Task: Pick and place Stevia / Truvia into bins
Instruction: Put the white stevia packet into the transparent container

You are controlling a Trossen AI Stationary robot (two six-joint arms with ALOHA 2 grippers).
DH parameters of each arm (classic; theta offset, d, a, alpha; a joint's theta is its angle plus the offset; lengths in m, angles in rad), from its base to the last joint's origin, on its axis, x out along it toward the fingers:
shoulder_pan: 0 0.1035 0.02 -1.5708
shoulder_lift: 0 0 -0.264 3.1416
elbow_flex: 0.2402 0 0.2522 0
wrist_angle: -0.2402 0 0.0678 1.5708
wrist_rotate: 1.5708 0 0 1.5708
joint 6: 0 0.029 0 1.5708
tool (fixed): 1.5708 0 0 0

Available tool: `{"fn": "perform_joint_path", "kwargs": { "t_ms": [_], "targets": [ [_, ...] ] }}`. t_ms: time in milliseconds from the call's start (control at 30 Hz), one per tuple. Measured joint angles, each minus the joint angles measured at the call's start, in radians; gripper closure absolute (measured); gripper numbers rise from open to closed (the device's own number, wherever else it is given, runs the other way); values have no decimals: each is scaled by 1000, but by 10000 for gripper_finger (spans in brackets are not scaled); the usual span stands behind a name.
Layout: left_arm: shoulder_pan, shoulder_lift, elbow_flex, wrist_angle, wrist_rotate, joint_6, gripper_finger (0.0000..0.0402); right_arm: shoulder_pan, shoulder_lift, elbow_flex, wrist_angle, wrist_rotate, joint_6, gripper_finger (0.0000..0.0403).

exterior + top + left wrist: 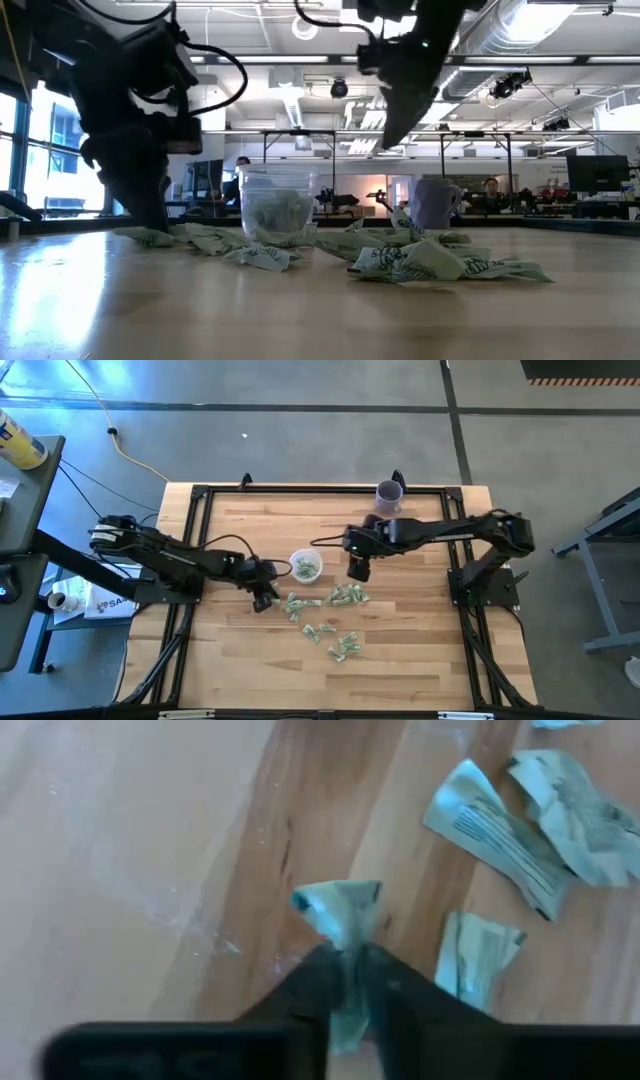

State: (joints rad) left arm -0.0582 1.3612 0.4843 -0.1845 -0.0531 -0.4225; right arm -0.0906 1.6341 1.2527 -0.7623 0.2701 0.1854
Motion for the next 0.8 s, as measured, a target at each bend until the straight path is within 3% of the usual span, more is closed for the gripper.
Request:
{"fn": "perform_joint_path", "kwargs": {
  "t_ms": [100,300,467,633,800],
  "targets": [
    [0,6,43,-47,-12,0,379,0,-83,-83,22,52,33,131],
    [45,-25,267,-224,-96,59,361,-11,-228,-205,38,115,79,136],
    [89,-11,456,-266,-146,281,380,-28,-298,-277,83,111,72,136],
    [144,93,492,-283,-62,344,364,-27,-300,-315,124,84,28,137],
    [163,202,496,-174,2,359,360,-28,-298,-346,192,37,11,137]
  ]
}}
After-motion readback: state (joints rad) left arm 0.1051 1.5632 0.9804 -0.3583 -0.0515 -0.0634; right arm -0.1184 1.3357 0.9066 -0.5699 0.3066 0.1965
